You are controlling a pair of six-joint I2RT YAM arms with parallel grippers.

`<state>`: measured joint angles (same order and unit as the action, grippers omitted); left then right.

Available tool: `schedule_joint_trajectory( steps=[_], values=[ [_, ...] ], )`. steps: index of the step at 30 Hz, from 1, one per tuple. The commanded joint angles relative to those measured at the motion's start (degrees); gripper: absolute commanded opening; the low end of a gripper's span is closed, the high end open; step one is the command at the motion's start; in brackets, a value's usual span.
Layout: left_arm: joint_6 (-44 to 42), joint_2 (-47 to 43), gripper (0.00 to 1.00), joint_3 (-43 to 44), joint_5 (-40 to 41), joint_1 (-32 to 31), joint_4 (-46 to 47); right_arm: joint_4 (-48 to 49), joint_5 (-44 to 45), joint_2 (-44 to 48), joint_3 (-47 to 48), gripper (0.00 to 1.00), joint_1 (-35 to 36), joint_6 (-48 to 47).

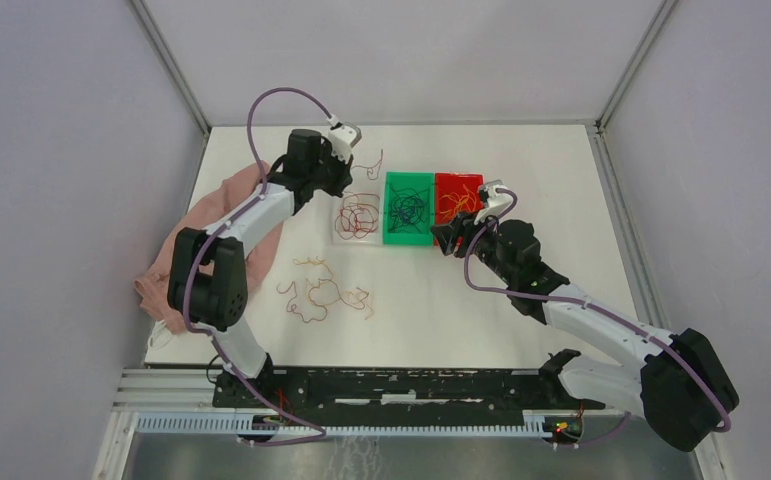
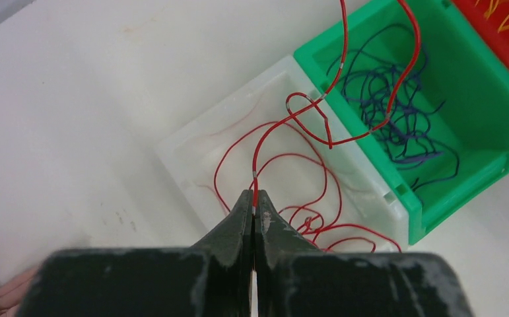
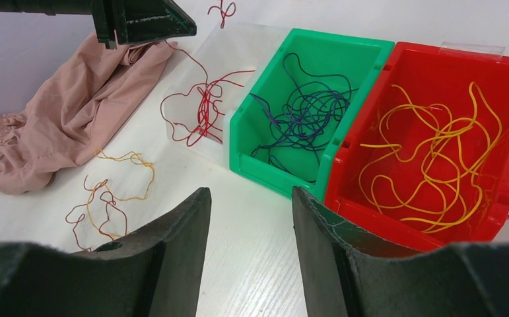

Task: Untangle the cables
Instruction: Place the cable in the bin.

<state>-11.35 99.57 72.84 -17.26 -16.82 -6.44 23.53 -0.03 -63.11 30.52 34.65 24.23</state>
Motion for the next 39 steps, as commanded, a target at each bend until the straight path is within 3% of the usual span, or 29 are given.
schedule_joint_trajectory(
  steps=[1,6,14,18,24,28,39],
  values=[
    [-12.23,-2.33,0.03,0.72,4.41,-1.97,-6.17,4.16,-0.62,-0.03,0.53,0.55,-0.46,0.77],
    [-20.23,-0.4,0.03,1.0,11.87,-5.88,-10.41,4.24,-0.42,0.22,0.32,0.54,-0.55,1.02],
    [-22.31,2.57,0.03,2.17,22.55,-7.79,-7.92,4.15,0.03,0.94,-0.44,0.54,-0.79,0.69],
    [-19.15,3.49,0.03,3.04,27.78,-7.85,-6.41,4.43,0.13,0.69,-0.57,0.54,-0.98,0.78],
    [-11.44,6.17,0.03,7.04,32.94,-7.88,-12.13,4.47,0.1,0.75,-0.67,0.54,-1.08,1.04],
    [-13.06,8.6,0.03,8.8,33.08,-8.0,-16.66,3.86,0.38,1.14,-0.64,0.54,-1.19,0.68],
    [-18.35,10.95,0.03,11.96,32.67,-10.52,-18.26,3.53,0.82,1.27,-0.72,0.55,-1.64,0.74]
  ],
)
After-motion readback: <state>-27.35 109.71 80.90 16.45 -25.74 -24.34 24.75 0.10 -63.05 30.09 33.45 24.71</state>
